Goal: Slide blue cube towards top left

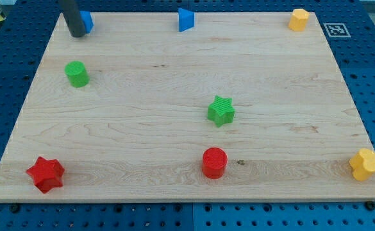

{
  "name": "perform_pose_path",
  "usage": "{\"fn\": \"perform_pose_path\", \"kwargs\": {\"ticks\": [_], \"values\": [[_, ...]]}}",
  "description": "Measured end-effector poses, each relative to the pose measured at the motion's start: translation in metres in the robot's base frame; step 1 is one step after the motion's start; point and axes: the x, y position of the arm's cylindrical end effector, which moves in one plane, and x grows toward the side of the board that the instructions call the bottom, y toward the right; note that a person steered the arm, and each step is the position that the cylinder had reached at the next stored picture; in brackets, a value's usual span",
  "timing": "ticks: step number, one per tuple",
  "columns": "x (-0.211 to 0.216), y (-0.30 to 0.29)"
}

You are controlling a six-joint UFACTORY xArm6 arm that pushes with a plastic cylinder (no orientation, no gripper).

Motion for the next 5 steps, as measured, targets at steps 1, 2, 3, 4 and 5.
{"fn": "perform_pose_path", "kwargs": {"ticks": [1,2,3,4,5], "values": [[-0.007,0.000],[-0.017,0.000],[-0.018,0.000],[0.006,0.015],[0.031,0.078]]}}
